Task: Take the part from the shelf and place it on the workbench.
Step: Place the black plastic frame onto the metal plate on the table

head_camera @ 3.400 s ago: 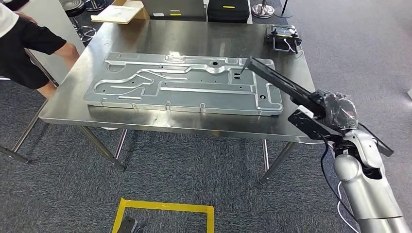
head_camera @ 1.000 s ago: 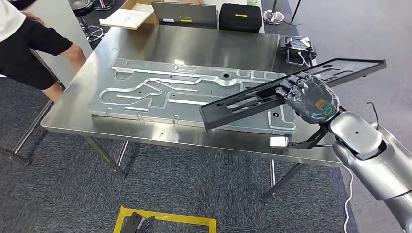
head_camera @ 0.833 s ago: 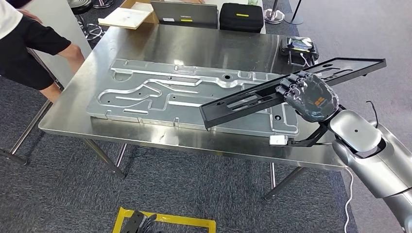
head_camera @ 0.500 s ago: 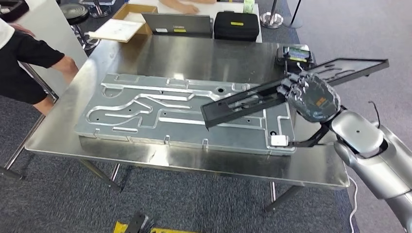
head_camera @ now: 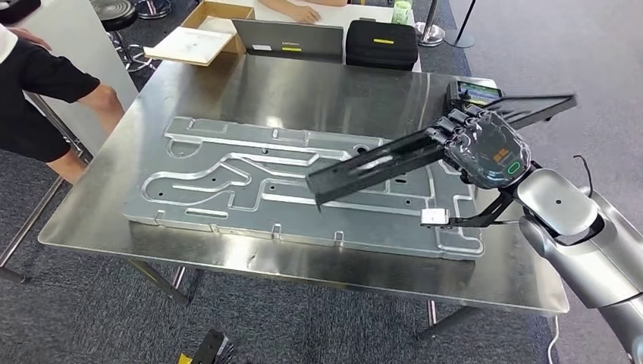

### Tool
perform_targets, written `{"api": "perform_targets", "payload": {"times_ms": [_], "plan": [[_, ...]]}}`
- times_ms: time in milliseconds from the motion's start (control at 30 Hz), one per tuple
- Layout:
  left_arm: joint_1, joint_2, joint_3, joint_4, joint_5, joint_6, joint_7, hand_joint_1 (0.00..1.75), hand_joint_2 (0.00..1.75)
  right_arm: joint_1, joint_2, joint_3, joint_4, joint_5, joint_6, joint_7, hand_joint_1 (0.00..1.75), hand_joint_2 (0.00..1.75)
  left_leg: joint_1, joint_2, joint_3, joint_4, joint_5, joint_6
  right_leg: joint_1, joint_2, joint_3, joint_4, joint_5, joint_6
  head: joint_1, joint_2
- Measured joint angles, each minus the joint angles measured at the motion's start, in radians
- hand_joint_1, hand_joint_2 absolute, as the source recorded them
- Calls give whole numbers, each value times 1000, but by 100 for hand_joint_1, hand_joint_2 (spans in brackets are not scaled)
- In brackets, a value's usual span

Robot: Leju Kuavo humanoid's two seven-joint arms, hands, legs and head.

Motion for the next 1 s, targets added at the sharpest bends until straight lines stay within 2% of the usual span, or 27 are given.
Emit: {"api": "perform_targets", "payload": {"times_ms": [67,100,133,167,233,267,300,367,433,467,500,567,600,633,667,700,733,800,833,933,1000], "plan": [[-1,0,-10,0,-7,6,4,0,175,2,0,1,2,-1,0,-3,0,0,-4,-1,1,1,-5,8,2,0,-75,137,-57,2,0,0],[-1,0,-13,0,-8,8,4,0,175,5,1,2,2,-1,0,-4,0,0,-7,-1,2,2,-7,11,3,0,-110,192,-69,1,0,0],[0,0,-16,0,-7,9,5,0,175,8,2,2,3,-2,0,-6,0,0,-10,-2,4,3,-11,13,4,0,-130,214,-62,-1,0,0],[0,0,-16,-1,-5,9,4,0,175,10,2,3,4,-2,0,-7,0,0,-14,-4,8,4,-15,14,5,0,-131,196,-35,-6,0,0],[1,-1,-17,-2,7,6,4,0,87,11,3,2,3,-5,0,-7,0,0,-19,-6,18,4,-24,14,13,0,-85,70,50,-25,0,0],[0,-2,-16,-2,13,4,4,0,44,11,3,2,3,-6,0,-7,0,0,-23,-7,21,5,-28,13,19,0,-60,8,81,-36,0,0],[0,-4,-16,-2,19,1,4,0,0,10,3,2,3,-8,0,-7,0,0,-23,-7,21,5,-30,10,24,0,-43,-36,97,-45,0,0],[0,-6,-16,-2,25,-2,4,0,0,11,3,2,2,-10,0,-7,0,0,-23,-7,19,4,-32,2,31,0,-36,-59,97,-52,0,0],[1,-7,-16,-3,26,0,5,0,0,12,3,1,0,-12,-1,-7,0,0,-23,-7,20,8,-40,-8,26,-1,-27,-73,97,-55,0,0],[1,-8,-16,-4,27,3,5,0,0,12,4,1,-1,-13,-1,-6,0,0,-24,-6,13,26,-53,-13,22,-2,-21,-80,97,-57,-1,0],[1,-8,-16,-4,27,6,6,0,0,12,4,1,-2,-15,-2,-5,0,0,-24,-4,-3,64,-76,-18,19,-4,-14,-85,97,-60,-1,0],[2,-7,-16,-5,27,12,9,0,0,16,5,1,-4,-16,-3,-4,0,0,-20,-2,-66,191,-134,-26,18,-7,-8,-86,93,-65,-1,0],[3,-7,-16,-5,28,13,10,0,0,19,6,1,-4,-15,-4,-3,0,0,-18,-1,-98,250,-154,-29,19,-7,-7,-85,91,-67,-1,0],[5,-6,-16,-5,28,14,10,0,0,23,6,1,-4,-9,-8,1,0,0,-16,0,-119,282,-155,-32,19,-7,-6,-82,89,-67,-1,0],[6,-6,-16,-5,28,16,10,0,0,26,7,1,-4,5,-16,10,0,0,-14,1,-121,276,-137,-34,19,-6,-5,-80,86,-66,-1,0],[7,-5,-16,-5,29,18,10,0,0,29,7,0,-4,27,-29,25,0,0,-13,1,-101,228,-102,-34,19,-6,-3,-76,82,-65,-1,0],[7,-5,-16,-5,29,19,10,0,0,32,7,-2,-4,52,-45,43,0,0,-12,2,-69,155,-63,-31,19,-5,-1,-72,77,-62,-1,0],[7,-4,-16,-5,30,23,10,0,0,38,7,-10,-2,91,-77,74,0,0,-15,2,-13,41,-20,-24,21,-4,-1,-62,68,-55,-1,0],[7,-4,-16,-5,31,25,9,0,0,42,7,-15,0,100,-89,84,0,0,-16,2,-2,17,-17,-20,23,-3,-2,-59,66,-50,-1,0],[10,-4,-17,-5,33,29,7,0,0,60,8,-34,4,110,-109,97,0,0,-16,1,4,6,-15,-4,22,-3,-1,-60,63,-36,-1,0],[9,-4,-17,-6,35,31,6,0,0,67,8,-47,5,116,-113,99,0,0,-12,2,12,-8,-8,9,19,-2,-17,-21,34,-25,0,0]]}}
